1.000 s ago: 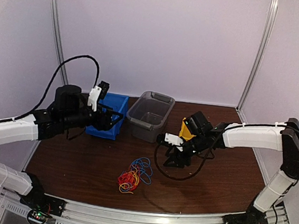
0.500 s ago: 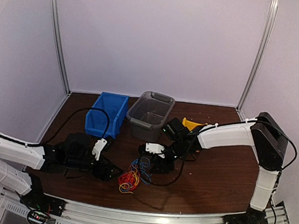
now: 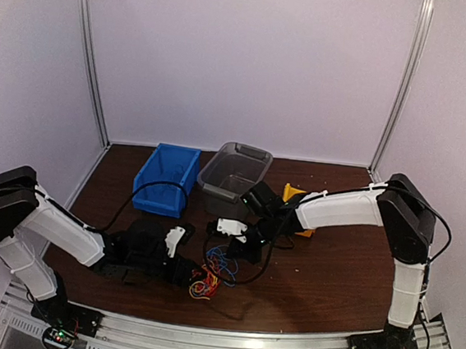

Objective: Untangle the cables

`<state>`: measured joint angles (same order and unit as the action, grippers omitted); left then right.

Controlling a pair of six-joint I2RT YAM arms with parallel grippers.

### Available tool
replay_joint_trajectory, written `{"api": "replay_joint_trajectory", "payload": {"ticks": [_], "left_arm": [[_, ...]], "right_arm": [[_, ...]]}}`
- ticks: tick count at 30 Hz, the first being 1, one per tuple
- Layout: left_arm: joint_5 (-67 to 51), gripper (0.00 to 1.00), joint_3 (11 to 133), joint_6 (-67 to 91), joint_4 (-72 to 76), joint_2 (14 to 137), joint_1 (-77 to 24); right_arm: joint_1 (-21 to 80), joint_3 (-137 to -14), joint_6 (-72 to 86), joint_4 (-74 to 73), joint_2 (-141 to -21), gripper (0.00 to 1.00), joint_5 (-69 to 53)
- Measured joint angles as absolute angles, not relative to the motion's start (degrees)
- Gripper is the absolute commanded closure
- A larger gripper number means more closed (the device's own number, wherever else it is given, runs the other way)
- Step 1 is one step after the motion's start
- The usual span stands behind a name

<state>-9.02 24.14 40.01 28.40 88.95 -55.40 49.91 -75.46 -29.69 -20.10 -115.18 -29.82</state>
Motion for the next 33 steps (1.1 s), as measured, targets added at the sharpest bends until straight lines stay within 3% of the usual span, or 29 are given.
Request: {"api": "replay_joint_trajectory", "payload": {"ticks": [8,13,24,27,33], "left_arm": [[-6.63,0.54,26.89,41.06,28.82,92.99,-55.55],[-6.39,0.58,26.89,41.15,30.52,94.24,-55.57],[-6.33,0.58,26.92,41.28,31.42,94.87,-55.55],[-6.31,0.54,26.92,41.28,31.46,94.89,-55.55],[-5.93,0.31,27.22,40.23,28.49,92.49,-55.61]], "right_arm": [[43.94,-74.11,-26.98,-21.87,-104.90,1.00,-32.67],[36.84,-76.55,-24.91,-22.59,-93.10,1.00,-35.18],[25.45,-92.31,-20.08,-26.92,-83.70,1.00,-40.38],[23.09,-99.15,-19.22,-28.01,-83.02,1.00,-41.32],[23.29,-101.67,-19.03,-30.11,-79.77,1.00,-45.45]]}}
